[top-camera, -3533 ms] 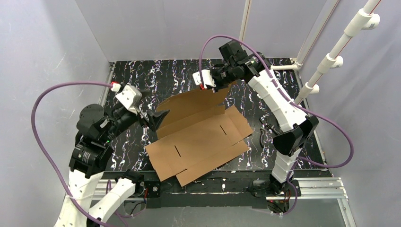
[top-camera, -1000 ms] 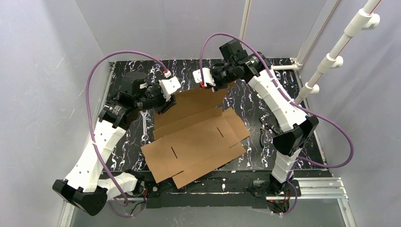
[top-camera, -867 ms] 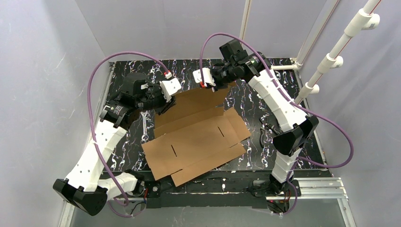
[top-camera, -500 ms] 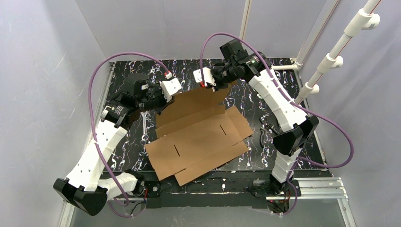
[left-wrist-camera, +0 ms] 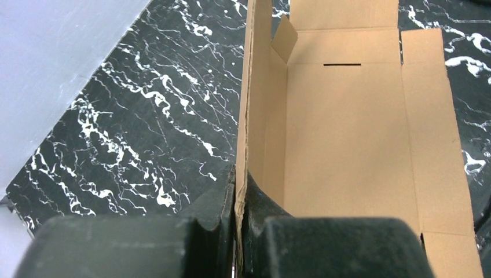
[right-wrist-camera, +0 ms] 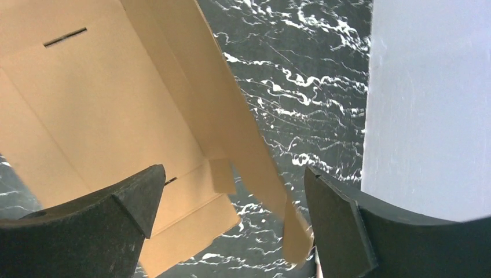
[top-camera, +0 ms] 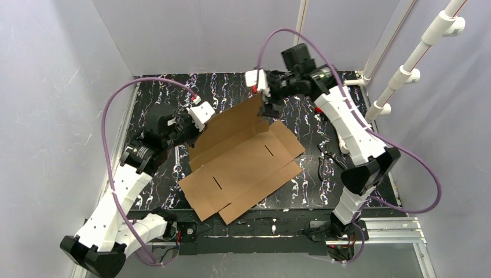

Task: Fold the paper box
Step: Fold the paper box at the center of the board.

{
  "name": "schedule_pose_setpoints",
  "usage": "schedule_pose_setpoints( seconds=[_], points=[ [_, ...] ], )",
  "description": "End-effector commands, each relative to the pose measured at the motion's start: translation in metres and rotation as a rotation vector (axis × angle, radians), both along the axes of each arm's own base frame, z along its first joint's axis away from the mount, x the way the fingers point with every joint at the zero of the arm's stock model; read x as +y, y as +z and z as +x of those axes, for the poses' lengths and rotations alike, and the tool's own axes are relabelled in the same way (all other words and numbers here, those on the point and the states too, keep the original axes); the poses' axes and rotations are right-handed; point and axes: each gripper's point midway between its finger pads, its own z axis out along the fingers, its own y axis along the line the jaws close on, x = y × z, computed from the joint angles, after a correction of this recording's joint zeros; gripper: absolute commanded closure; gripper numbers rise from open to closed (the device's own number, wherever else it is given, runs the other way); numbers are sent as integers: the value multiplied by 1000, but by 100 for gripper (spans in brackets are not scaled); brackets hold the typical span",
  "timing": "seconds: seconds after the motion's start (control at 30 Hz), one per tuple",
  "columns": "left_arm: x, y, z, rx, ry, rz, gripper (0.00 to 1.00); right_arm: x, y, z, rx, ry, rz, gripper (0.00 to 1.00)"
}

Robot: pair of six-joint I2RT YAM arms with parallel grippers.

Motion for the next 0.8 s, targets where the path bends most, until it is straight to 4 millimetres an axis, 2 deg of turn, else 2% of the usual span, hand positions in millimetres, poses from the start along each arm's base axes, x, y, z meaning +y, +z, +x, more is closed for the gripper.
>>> schedule_pose_setpoints(
  seconds=[0.0, 0.03, 0.1, 0.17, 0.27, 0.33, 0.6, 0.77],
  points=[
    [8, 27, 0, -131, 72, -90, 100, -45, 51, -3, 79, -115, 202, 2],
    [8, 28, -1, -138, 72, -100, 100, -55, 51, -7, 109, -120, 226, 2],
    [9, 32, -4, -146, 75, -119, 100, -69, 38, -16, 176, -127, 250, 2],
    [9, 38, -7, -153, 81, -139, 100, -76, 4, -29, 270, -142, 236, 2],
    [12, 50, -12, -174, 88, -167, 100, -86, -34, -44, 362, -166, 220, 1],
    [13, 53, -15, -177, 90, -174, 100, -92, -53, -47, 392, -189, 212, 2],
    [24, 62, -33, -201, 108, -195, 100, -105, -105, -36, 466, -279, 203, 2],
    [26, 66, -52, -178, 98, -230, 100, -107, -119, -24, 507, -330, 206, 2]
  ],
)
